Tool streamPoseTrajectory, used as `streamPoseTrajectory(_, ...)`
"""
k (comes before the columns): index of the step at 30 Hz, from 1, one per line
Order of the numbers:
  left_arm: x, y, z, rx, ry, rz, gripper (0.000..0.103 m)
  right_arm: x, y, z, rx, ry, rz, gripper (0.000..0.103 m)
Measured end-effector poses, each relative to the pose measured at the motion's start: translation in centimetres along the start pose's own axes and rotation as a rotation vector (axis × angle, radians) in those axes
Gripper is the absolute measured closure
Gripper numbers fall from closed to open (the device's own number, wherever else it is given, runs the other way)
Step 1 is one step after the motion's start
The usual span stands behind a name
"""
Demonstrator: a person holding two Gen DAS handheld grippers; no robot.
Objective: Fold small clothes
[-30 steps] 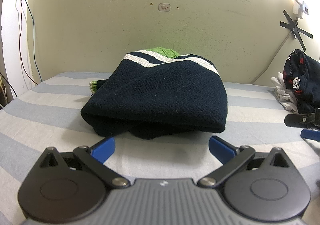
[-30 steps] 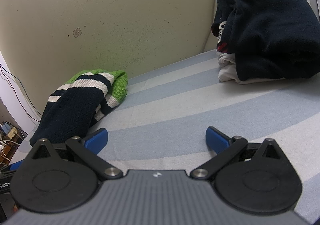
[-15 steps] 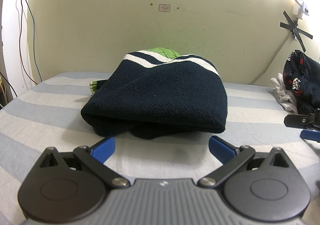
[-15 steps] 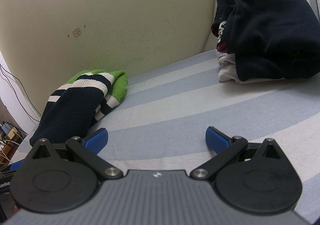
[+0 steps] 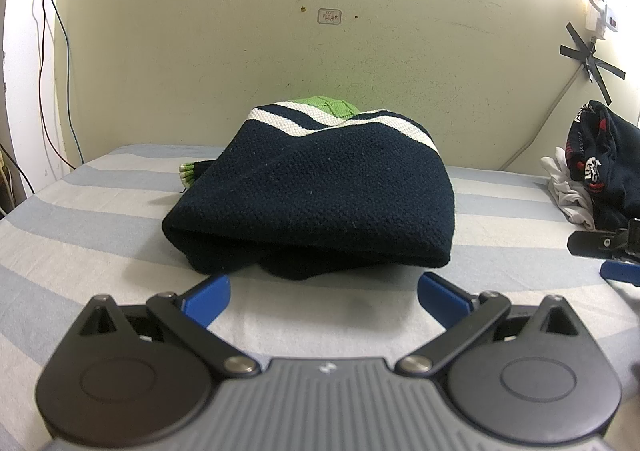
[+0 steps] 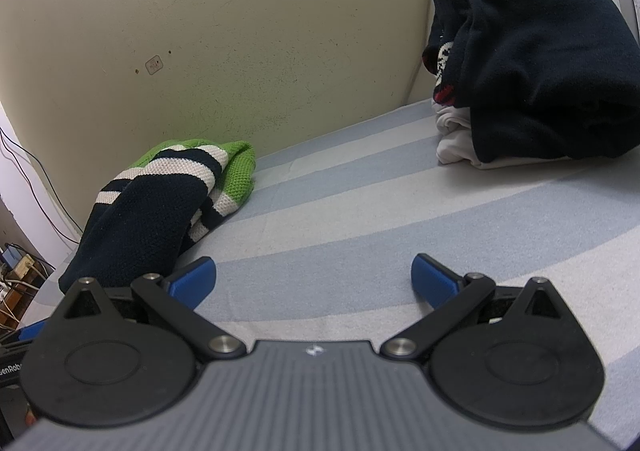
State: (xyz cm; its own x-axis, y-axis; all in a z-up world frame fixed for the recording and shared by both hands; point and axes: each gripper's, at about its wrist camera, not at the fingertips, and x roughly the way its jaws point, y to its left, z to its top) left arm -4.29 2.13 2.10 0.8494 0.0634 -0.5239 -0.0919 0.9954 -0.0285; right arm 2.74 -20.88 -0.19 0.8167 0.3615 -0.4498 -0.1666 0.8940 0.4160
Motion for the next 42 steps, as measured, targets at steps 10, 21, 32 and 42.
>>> streamPoseTrajectory(10,0.0,0.0,0.0,0.0,0.0,0.0,0.0,0.0,0.0,0.0,0.0,0.0,0.0,0.0)
streamPoseTrajectory(21,0.0,0.2,0.2,-0.013,-0.006,-0.008,0.0,0.0,0.0,0.0,-0.001,0.0,-0.001,0.0)
streamPoseTrajectory(32,-0.4,5.8,2.0,-0.172,-0.02,0.01,0.0,0.1,-0.4,0.2,-0.006,0.026,0.027,0.044)
streamPoseTrajectory(42,6.1,12.5,5.7,-0.448,0.111,-0.078,0.035,3.9,4.4,1.7,0.044,0.118,0.276,0.031)
